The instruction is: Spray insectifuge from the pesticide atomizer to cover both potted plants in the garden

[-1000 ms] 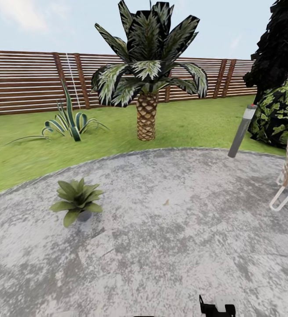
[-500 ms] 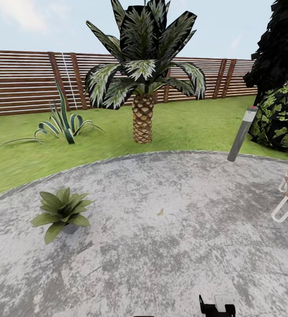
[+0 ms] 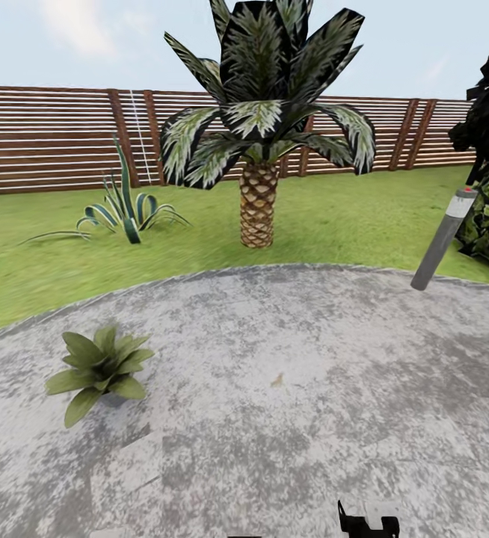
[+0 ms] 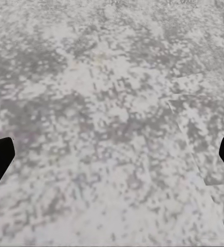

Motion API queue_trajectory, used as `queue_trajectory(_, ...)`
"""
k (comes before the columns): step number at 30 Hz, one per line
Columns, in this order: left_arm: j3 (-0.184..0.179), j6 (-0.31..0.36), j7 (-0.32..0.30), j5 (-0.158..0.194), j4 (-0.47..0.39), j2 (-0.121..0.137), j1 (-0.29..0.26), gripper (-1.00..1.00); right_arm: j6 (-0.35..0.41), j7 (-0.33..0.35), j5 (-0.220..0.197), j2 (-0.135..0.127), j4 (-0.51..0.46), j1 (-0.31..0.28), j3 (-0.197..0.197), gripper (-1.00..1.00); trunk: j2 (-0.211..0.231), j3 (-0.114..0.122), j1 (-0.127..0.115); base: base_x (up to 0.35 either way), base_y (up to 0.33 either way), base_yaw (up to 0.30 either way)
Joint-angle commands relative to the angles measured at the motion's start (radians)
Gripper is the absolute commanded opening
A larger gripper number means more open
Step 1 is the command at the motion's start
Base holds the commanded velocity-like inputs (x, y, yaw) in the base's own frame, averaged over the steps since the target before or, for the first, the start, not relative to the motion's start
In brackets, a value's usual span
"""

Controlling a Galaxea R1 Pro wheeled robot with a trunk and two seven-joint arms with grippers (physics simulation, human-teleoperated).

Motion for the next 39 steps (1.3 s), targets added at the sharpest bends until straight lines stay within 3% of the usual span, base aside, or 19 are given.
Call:
queue_trajectory(1,0.005,-0.004,0.001,-0.003,0.001,0.0,-0.001,-1.0,-0.002,-0.003,-0.007,0.0,0.0,0.0,0.009,1.0,0.0,-0.001,0.0,0.257,-0.204,0.276)
queue_trajectory(12,0.005,-0.004,0.001,-0.003,0.001,0.0,-0.001,-1.0,-0.002,-0.003,-0.007,0.0,0.0,0.0,0.009,1.0,0.0,-0.001,0.0,0.243,-0.213,0.271)
queue_trajectory(21,0.005,-0.004,0.001,-0.003,0.001,0.0,-0.001,-1.0,-0.002,-0.003,-0.007,0.0,0.0,0.0,0.009,1.0,0.0,-0.001,0.0,0.231,-0.23,0.031)
queue_trajectory(39,0.006,-0.003,0.001,-0.003,0.001,0.0,-0.001,-1.0,-0.002,-0.003,-0.007,0.0,0.0,0.0,0.009,1.0,0.0,-0.001,0.0,0.204,-0.248,0.274)
